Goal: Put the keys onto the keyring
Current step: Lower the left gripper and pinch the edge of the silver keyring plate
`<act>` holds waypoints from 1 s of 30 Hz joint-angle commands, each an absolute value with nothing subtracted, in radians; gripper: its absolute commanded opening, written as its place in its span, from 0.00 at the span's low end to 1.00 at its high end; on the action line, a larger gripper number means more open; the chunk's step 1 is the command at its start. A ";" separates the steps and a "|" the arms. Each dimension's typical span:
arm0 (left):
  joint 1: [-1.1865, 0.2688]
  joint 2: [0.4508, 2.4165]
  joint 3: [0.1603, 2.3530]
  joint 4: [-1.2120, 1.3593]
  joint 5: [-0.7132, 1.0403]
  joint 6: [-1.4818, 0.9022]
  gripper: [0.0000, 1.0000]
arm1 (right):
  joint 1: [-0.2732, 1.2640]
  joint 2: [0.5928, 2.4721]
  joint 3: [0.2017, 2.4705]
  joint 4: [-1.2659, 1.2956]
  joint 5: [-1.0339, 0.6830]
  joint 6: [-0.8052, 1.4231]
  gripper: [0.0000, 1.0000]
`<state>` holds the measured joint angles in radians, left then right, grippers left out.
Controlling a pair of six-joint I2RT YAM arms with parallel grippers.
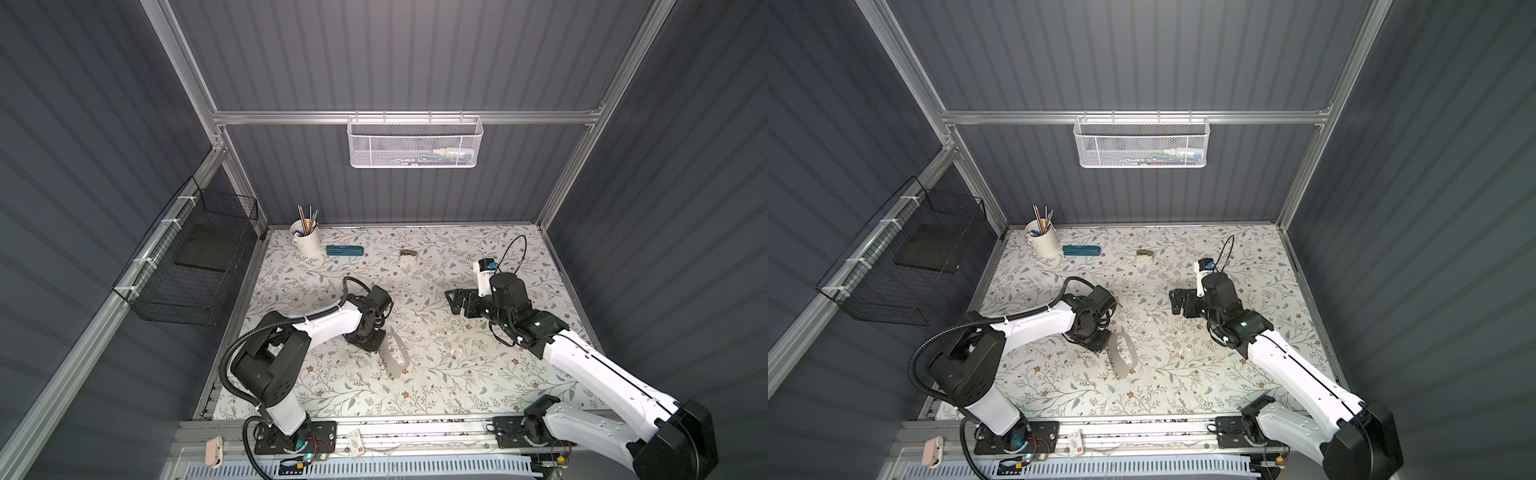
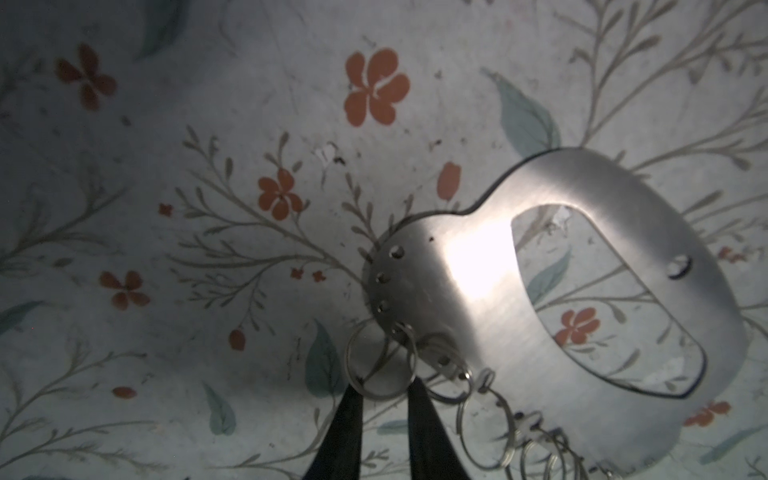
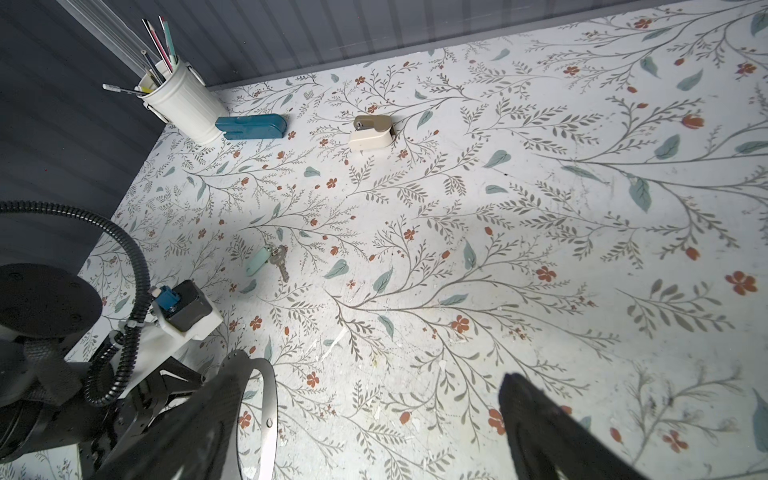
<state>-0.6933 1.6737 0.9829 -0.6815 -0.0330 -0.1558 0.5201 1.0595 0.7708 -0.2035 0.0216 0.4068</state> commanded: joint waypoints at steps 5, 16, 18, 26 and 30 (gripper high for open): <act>-0.699 1.649 1.011 -0.674 -0.050 -0.123 0.26 | 0.528 1.062 0.781 -0.202 0.026 0.418 0.99; -0.708 1.670 1.031 -0.658 -0.056 -0.100 0.26 | 0.528 1.058 0.778 -0.204 0.024 0.428 0.99; -0.710 1.673 1.036 -0.659 -0.059 -0.098 0.25 | 0.530 1.056 0.775 -0.204 0.022 0.432 0.99; -0.715 1.679 1.051 -0.663 -0.068 -0.099 0.09 | 0.532 1.054 0.769 -0.200 0.020 0.439 0.99; -0.716 1.666 1.043 -0.664 -0.077 -0.103 0.06 | 0.534 1.057 0.769 -0.196 0.019 0.441 0.99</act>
<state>-0.7082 1.6718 1.0256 -0.6502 -0.0639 -0.1081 0.5255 1.0595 0.7708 -0.2031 0.0219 0.4305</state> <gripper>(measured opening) 0.072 0.991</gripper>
